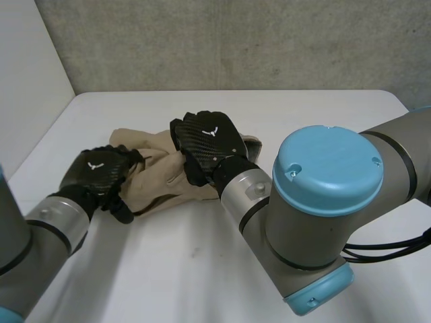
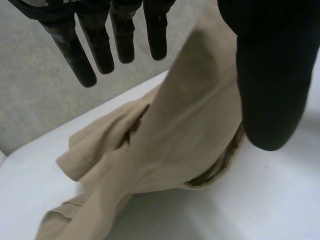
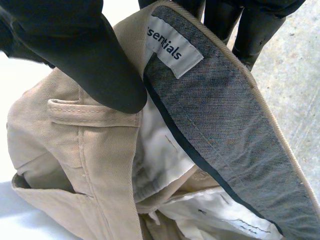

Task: Fold the shorts.

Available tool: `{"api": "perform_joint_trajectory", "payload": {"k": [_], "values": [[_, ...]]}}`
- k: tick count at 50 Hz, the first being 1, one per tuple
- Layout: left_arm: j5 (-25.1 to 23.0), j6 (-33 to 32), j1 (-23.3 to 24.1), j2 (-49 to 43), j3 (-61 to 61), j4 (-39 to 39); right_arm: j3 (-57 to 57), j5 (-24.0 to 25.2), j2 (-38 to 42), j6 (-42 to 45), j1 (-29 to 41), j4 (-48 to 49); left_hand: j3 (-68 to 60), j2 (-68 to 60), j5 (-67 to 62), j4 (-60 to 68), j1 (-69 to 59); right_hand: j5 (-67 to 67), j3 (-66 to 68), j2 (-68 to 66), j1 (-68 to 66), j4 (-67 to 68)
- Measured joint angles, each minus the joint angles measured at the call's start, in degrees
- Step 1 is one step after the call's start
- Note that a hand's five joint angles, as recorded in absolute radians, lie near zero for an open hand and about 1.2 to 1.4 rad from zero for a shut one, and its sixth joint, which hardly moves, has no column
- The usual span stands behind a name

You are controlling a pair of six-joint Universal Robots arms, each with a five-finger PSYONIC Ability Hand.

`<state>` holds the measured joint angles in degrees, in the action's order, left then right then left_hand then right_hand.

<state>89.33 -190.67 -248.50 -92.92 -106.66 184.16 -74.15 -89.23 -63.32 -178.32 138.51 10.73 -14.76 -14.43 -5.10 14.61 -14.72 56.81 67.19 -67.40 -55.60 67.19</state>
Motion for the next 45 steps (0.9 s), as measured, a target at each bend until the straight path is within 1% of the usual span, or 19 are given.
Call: {"api": "perform_joint_trajectory", "payload": {"k": [1,2,3,4,5,6,7,8,10,11,13,16,21,28,29,33,36,42,45], "values": [[0.09,0.02,0.39,-1.83,0.22,0.86,-0.35,0.01,0.00,-0.16,0.14,-0.01,0.00,0.00,0.00,0.00,0.00,0.00,0.00,0.00,0.00,0.00],[0.12,0.03,0.51,-2.54,0.30,1.26,-0.42,0.02,0.00,-0.20,0.16,-0.02,-4.14,-4.60,-4.20,4.57,-4.99,0.00,0.00,0.00,0.00,0.00],[0.16,0.05,0.56,-3.06,0.36,1.76,-0.55,0.02,-0.01,-0.26,0.19,-0.05,-4.93,-5.40,-4.99,5.38,-6.05,0.00,0.00,0.00,0.00,0.00],[0.23,0.07,0.61,-3.81,0.37,2.66,-0.67,0.02,-0.01,-0.30,0.21,-0.09,-12.71,-14.35,-12.72,13.23,-14.75,-1.21,-1.33,1.42,0.48,-1.34],[0.26,0.08,0.63,-4.24,0.38,3.28,-0.75,0.02,-0.01,-0.33,0.21,-0.14,-16.25,-16.81,-16.21,16.82,-18.91,-1.95,-2.31,2.49,0.60,-2.12],[0.47,0.11,0.56,-5.28,0.37,5.42,-1.00,0.02,-0.03,-0.34,0.21,-0.36,-32.18,-34.12,-31.84,32.94,-37.79,-13.39,-14.44,14.69,12.14,-14.40],[0.69,0.12,0.46,-5.83,0.35,6.96,-1.20,0.04,-0.05,-0.30,0.18,-0.66,-40.46,-41.29,-38.89,40.17,-45.22,-21.84,-24.44,24.96,20.22,-23.21],[0.98,0.13,0.27,-6.20,0.34,8.56,-1.38,0.05,-0.08,-0.23,0.13,-1.05,-49.72,-50.44,-48.79,50.41,-51.41,-29.74,-32.59,33.18,27.93,-31.35],[1.46,0.13,-0.09,-6.19,0.37,10.04,-1.57,0.06,-0.14,-0.13,-0.01,-1.70,-52.40,-53.15,-49.63,53.00,-51.40,-43.54,-44.71,46.09,37.74,-44.62],[1.46,0.13,-0.09,-6.19,0.37,10.04,-1.57,0.06,-0.14,-0.13,-0.01,-1.70,-52.40,-53.15,-49.63,53.00,-51.40,-43.54,-44.71,46.09,37.74,-44.62],[2.60,0.11,-1.32,-5.07,0.54,12.26,-1.85,0.12,-0.30,0.07,-0.65,-3.44,-53.07,-53.78,-49.63,53.51,-51.40,-52.16,-52.74,52.66,42.49,-52.37],[3.32,0.05,-2.82,-3.01,0.58,13.08,-2.13,0.27,-0.75,0.23,-2.09,-5.34,-53.07,-53.78,-49.63,53.51,-51.40,-52.58,-53.32,53.06,42.53,-52.53],[3.52,0.06,-3.28,-1.39,0.19,12.99,-2.37,0.38,-1.32,0.24,-3.47,-6.61,-53.07,-53.79,-49.63,53.53,-51.40,-52.58,-53.32,53.06,42.52,-52.53],[3.78,0.12,1.99,-2.53,-1.19,12.15,-2.77,-0.13,-2.70,-0.80,-4.94,-10.73,-53.25,-53.96,-49.63,53.87,-51.40,-52.58,-53.32,53.06,42.52,-52.53],[3.94,0.11,3.51,-3.50,-1.13,12.05,-2.83,-0.47,-2.89,-1.31,-4.98,-11.91,-53.29,-53.99,-49.63,54.07,-51.41,-52.58,-53.32,53.06,42.53,-52.53],[4.75,0.16,6.88,-5.85,-0.55,11.87,-3.20,-2.34,-3.40,-3.77,-4.94,-14.31,-53.44,-54.04,-49.63,54.13,-51.41,-52.58,-53.32,53.06,42.53,-52.53],[5.83,0.51,8.51,-7.21,0.16,11.82,-3.83,-4.59,-3.73,-6.19,-4.69,-15.23,-53.45,-54.05,-49.63,54.13,-51.41,-52.58,-53.32,53.06,42.53,-52.53],[7.50,1.58,9.74,-8.66,1.50,11.76,-4.63,-7.11,-3.81,-8.34,-3.84,-15.32,-53.45,-54.05,-49.63,54.14,-51.41,-52.58,-53.32,53.06,42.53,-52.53],[8.71,2.40,10.43,-9.81,2.74,11.74,-4.78,-8.67,-3.19,-9.60,-1.75,-14.59,-53.46,-54.06,-49.62,54.14,-51.41,-52.76,-53.32,53.06,42.53,-52.53]]}}
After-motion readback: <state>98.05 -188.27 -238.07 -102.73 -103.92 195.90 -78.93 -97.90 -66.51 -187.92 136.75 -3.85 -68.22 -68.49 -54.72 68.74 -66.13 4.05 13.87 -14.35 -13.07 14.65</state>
